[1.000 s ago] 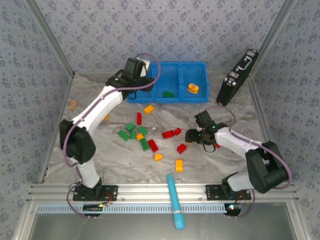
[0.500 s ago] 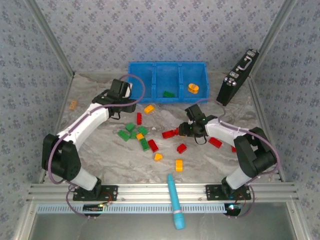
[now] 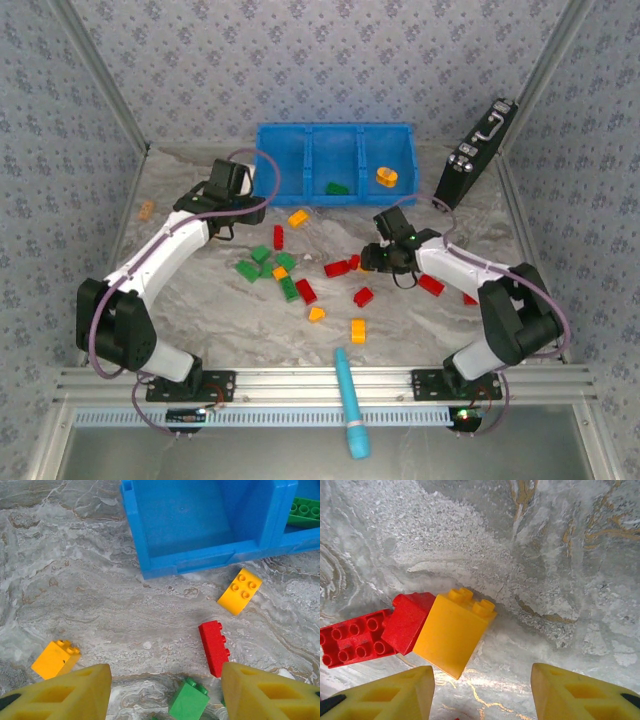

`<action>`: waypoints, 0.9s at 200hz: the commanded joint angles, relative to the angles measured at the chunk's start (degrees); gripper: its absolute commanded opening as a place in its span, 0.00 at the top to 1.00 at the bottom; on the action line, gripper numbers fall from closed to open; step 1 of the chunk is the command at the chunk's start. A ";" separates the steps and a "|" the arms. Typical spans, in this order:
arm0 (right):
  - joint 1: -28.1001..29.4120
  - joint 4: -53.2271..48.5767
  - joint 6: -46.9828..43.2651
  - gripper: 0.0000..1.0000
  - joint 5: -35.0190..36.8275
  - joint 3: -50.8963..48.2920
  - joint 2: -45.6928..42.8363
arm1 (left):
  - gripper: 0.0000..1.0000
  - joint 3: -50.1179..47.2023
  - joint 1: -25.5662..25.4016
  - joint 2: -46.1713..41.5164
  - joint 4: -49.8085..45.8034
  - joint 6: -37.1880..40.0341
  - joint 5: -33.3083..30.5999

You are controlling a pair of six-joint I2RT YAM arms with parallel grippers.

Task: Sort the legos into containers by color
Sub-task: Move the lego to the center of the table, then pick up the lego from the center of the table.

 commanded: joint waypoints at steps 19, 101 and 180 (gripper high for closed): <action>-0.29 -1.06 1.29 0.41 -0.68 0.87 1.04 | 0.39 -0.72 0.49 -2.11 0.38 0.38 1.30; -1.21 4.46 3.16 0.32 -2.90 1.77 5.02 | 0.39 -1.68 0.86 -3.63 -0.85 0.23 1.37; -2.51 7.01 5.19 0.33 -3.98 3.15 10.56 | 0.39 -1.75 0.94 -3.28 -1.16 0.63 1.25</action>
